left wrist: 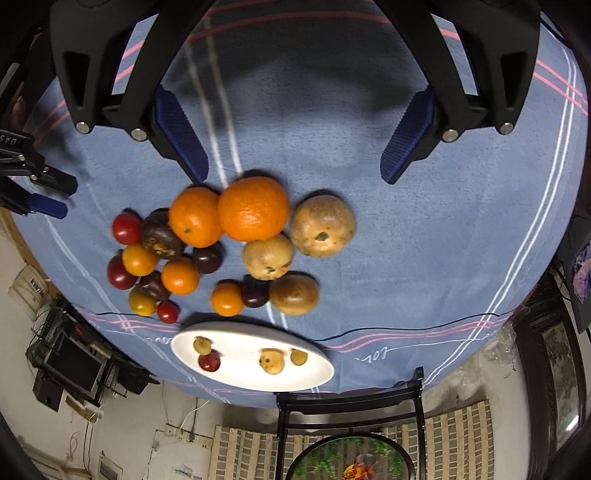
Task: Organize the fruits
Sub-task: 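Grasp the brown pear with the left gripper while the right grasps a red plum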
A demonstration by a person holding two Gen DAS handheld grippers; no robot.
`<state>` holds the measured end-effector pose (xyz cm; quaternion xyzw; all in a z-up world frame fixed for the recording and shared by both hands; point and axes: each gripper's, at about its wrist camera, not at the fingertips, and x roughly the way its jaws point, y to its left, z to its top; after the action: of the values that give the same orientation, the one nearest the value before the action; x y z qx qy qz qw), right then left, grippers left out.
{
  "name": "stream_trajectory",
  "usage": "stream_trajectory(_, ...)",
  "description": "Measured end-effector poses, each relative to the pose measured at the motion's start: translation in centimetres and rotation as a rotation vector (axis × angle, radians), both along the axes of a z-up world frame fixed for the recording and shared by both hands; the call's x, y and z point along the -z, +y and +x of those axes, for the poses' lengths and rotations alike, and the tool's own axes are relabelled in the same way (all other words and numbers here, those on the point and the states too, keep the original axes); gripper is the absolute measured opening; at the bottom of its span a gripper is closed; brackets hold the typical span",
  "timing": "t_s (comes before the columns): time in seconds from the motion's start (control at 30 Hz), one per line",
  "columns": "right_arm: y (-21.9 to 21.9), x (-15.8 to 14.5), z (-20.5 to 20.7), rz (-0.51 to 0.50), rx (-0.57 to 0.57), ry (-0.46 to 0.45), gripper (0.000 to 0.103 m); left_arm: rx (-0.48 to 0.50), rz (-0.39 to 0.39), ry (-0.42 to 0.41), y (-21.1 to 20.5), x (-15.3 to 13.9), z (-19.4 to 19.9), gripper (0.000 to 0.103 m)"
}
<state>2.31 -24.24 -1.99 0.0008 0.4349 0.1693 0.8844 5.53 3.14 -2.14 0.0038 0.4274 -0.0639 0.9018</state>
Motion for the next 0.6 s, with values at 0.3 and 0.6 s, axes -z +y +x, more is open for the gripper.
stream_trajectory(0.3,1.1,0.4,0.5,-0.006,-0.029,0.011,0.063,0.014,0.099,-0.044,2.6,0.1,0.3,0.096)
stream_trajectory(0.6,2.4,0.2,0.5,0.001,-0.062,0.002,0.063,0.045,0.152,-0.023,3.9,1.0,2.4,0.085)
